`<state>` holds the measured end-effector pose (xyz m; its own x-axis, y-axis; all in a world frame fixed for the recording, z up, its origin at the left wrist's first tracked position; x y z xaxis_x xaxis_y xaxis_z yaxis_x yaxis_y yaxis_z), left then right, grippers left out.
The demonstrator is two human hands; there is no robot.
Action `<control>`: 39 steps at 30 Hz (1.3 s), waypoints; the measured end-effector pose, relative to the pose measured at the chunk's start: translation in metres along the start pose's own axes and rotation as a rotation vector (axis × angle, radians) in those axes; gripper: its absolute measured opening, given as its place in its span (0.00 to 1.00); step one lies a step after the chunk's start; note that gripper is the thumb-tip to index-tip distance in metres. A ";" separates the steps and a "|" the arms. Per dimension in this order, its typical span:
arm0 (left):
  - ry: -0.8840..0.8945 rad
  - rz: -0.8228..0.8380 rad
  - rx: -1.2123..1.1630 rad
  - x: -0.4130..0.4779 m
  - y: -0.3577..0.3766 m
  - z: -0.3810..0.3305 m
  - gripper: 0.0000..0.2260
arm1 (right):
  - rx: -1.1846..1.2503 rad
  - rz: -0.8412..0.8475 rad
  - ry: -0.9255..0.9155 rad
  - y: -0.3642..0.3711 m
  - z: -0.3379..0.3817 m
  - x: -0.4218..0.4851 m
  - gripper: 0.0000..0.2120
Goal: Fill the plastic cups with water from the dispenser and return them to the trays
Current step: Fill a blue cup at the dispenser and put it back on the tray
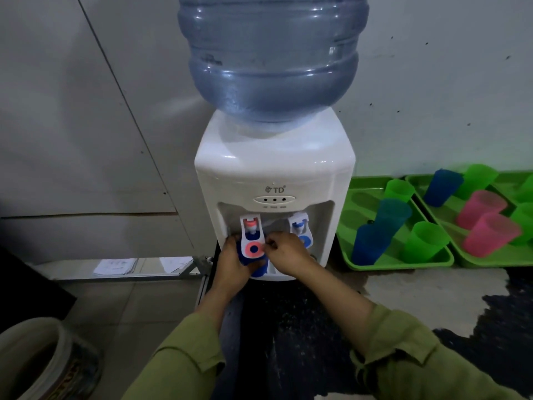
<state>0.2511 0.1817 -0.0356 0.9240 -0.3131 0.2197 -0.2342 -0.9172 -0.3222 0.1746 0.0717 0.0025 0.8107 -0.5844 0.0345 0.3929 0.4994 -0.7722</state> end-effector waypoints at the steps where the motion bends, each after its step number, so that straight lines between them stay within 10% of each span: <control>1: -0.003 0.000 -0.005 0.000 0.001 0.002 0.26 | 0.021 0.012 0.013 -0.003 0.000 -0.002 0.11; 15: 0.050 0.004 0.063 0.006 0.001 -0.001 0.31 | 0.309 -0.069 0.192 -0.045 0.016 -0.006 0.14; 27: 0.057 0.001 0.151 0.008 0.003 0.000 0.33 | 0.063 -1.021 -0.497 -0.173 0.044 -0.048 0.08; 39: 0.042 0.008 0.169 0.007 0.002 0.002 0.33 | -0.141 -1.084 -0.646 -0.150 0.040 -0.035 0.26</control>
<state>0.2579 0.1777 -0.0362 0.9079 -0.3337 0.2538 -0.1844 -0.8614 -0.4732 0.1051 0.0432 0.1424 0.1824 -0.2123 0.9600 0.9679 -0.1331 -0.2133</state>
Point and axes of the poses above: each hand's wrist, its own x-axis towards the middle knuckle, its own y-axis out of the palm, z = x × y, the point moved 9 cm from there along x, towards the middle knuckle, and after that the axes turned 13 degrees about -z, right-handed, at the moved point
